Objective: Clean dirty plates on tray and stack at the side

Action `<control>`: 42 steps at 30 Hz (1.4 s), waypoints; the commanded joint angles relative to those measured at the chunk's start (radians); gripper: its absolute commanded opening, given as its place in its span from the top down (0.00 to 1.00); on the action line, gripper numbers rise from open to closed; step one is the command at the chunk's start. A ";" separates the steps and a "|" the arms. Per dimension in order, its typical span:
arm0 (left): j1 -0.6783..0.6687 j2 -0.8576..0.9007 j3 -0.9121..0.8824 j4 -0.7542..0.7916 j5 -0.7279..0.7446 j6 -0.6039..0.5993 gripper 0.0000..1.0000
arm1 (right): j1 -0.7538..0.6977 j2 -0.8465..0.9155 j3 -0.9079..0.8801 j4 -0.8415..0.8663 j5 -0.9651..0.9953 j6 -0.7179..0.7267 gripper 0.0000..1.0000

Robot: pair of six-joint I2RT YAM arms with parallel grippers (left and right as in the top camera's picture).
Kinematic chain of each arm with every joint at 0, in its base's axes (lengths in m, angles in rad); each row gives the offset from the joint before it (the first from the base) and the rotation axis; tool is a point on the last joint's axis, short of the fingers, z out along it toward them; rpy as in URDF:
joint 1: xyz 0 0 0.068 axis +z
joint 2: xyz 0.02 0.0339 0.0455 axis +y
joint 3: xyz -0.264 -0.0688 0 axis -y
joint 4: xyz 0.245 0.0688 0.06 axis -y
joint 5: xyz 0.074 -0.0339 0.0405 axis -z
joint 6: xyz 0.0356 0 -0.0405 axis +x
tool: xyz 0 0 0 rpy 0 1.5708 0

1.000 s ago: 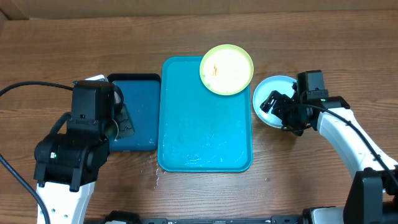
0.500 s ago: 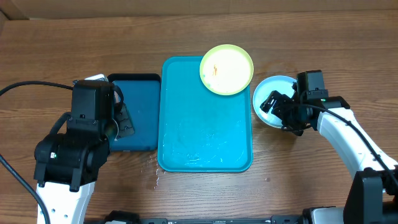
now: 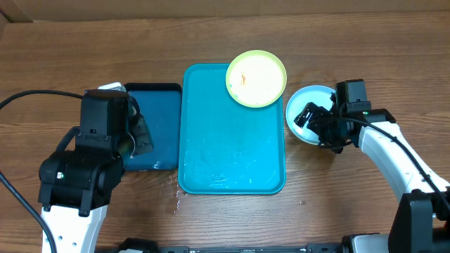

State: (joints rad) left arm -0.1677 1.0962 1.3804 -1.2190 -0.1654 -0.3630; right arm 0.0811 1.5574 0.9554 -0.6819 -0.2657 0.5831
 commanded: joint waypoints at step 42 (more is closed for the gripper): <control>0.072 0.492 -0.004 0.101 0.158 0.098 0.96 | 0.135 0.152 0.435 0.248 0.147 -0.199 0.05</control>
State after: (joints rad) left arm -0.0982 1.5955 1.3800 -1.1206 -0.0200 -0.2699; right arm 0.1932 1.6146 1.3888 -0.4561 -0.2230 0.4332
